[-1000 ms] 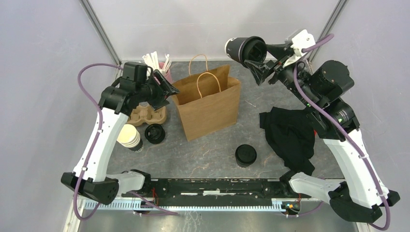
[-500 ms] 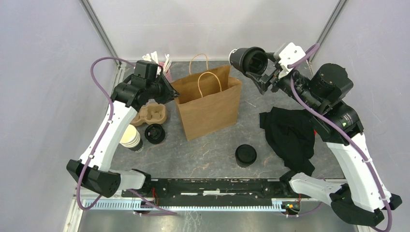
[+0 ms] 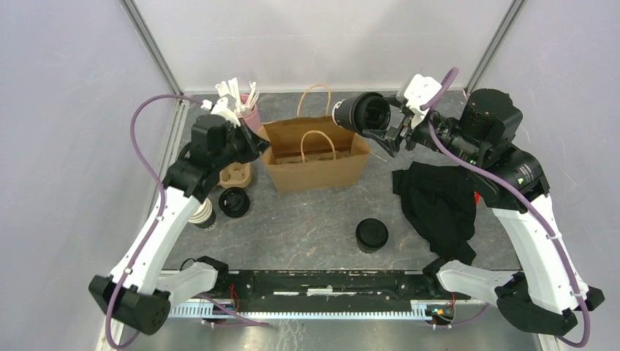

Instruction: Pack the takeout coffee

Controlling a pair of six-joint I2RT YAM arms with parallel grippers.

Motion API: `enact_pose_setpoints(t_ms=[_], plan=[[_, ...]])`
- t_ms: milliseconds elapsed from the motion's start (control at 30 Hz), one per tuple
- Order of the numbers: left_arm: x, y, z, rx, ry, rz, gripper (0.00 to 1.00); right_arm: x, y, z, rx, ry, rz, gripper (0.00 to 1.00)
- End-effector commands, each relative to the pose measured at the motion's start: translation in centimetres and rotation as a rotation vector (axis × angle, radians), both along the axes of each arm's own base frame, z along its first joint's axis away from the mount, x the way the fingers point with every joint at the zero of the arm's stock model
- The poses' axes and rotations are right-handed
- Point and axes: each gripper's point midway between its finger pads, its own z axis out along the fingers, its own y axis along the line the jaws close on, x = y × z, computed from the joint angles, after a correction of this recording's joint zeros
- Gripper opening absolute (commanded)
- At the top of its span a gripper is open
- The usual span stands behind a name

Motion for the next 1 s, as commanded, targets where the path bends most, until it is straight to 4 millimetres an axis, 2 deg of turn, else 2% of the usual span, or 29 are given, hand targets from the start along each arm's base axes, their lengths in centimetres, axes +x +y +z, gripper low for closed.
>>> enact_pose_setpoints(t_ms=[0, 133, 467, 600, 867, 967], plan=[[-0.2, 0.1, 3.0, 0.016, -0.267, -0.062, 0.02, -2.0, 1.0, 1.0, 0.019, 0.008, 0.109, 0.21], [-0.9, 0.2, 1.9, 0.005, -0.276, -0.068, 0.02, -3.1, 2.1, -0.2, 0.006, 0.06, 0.186, 0.19], [-2.0, 0.0, 1.0, -0.027, -0.273, -0.088, 0.02, -4.5, 3.7, -4.4, -0.054, 0.153, 0.244, 0.18], [-2.4, -0.3, 1.2, -0.048, -0.297, -0.106, 0.02, -4.3, 4.1, -6.0, -0.105, 0.175, 0.232, 0.18], [-3.4, -0.5, 2.4, -0.089, -0.415, -0.138, 0.02, -5.3, 7.5, -8.8, -0.264, 0.2, 0.266, 0.17], [-3.9, -0.3, 2.0, -0.089, -0.461, -0.143, 0.02, -5.2, 8.3, -9.4, -0.321, 0.178, 0.226, 0.17]])
